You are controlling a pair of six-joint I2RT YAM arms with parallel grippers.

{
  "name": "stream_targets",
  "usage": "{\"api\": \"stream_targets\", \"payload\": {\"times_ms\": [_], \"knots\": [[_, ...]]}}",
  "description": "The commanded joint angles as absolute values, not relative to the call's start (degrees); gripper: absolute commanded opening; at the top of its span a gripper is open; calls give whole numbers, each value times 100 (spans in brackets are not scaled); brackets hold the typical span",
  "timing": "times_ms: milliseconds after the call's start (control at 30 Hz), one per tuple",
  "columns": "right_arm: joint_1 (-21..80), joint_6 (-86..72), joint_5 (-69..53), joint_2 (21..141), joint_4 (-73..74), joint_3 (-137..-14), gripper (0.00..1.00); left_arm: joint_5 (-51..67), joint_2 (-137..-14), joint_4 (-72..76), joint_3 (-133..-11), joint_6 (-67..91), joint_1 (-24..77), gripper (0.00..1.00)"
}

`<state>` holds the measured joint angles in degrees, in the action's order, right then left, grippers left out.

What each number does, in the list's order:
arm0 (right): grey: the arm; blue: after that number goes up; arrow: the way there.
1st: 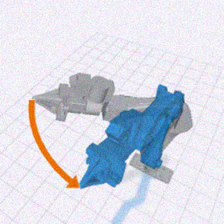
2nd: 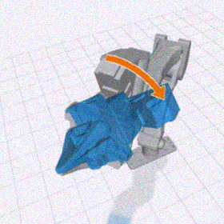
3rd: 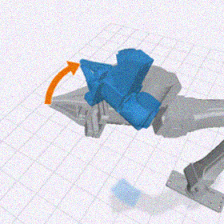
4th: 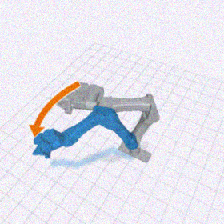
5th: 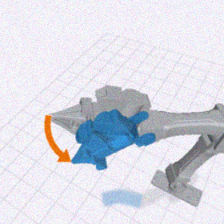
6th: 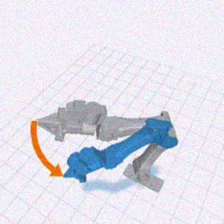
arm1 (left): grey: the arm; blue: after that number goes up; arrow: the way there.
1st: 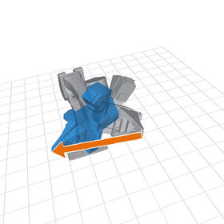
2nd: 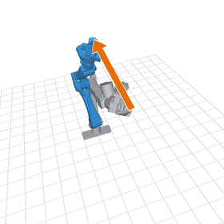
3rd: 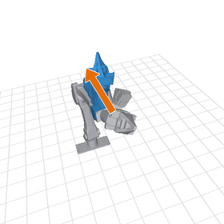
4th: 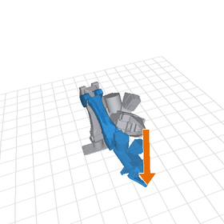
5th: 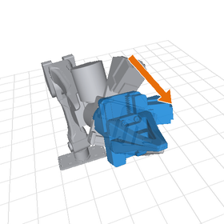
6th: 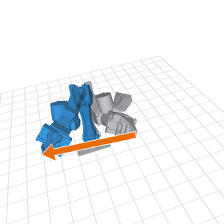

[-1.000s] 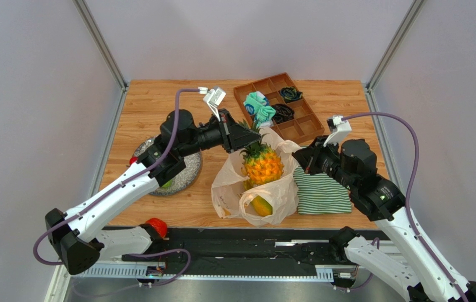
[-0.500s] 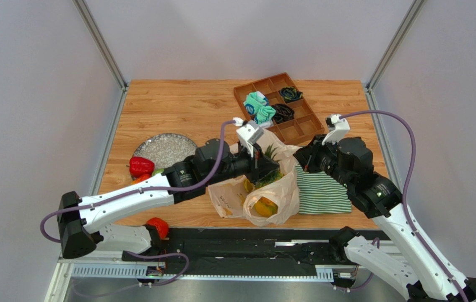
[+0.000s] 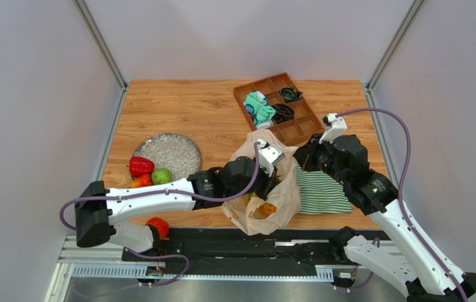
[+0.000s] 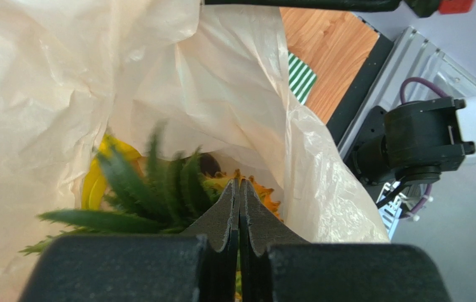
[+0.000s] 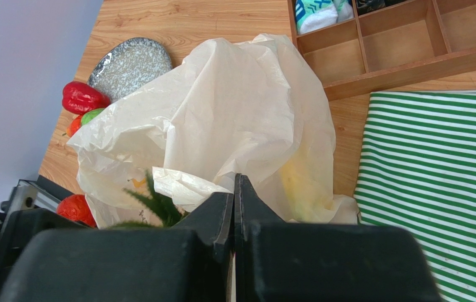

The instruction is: Place the fruits into the plastic bag

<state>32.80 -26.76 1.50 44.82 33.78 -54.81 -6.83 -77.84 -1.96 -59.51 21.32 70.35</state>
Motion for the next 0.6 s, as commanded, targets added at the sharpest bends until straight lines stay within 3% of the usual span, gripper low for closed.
{"api": "stream_targets", "payload": {"times_ms": [0,133,233,367,567], "knots": [[3270,-2760,246,4482,3164,-5616,0,-870,-8006,-289,-6099,2109,7031,0],[3269,-2795,220,4500,3120,-5581,0,-1081,-8279,-624,-6424,2162,7022,0],[3270,-2795,246,4491,3146,-5572,0,-1064,-8341,-624,-6565,2180,7014,17],[3270,-2786,281,4456,3190,-5572,0,-941,-8288,-554,-6636,2127,6996,55],[3261,-2795,308,4491,3173,-5572,0,-1028,-8016,-668,-6645,2057,6961,81]]}}
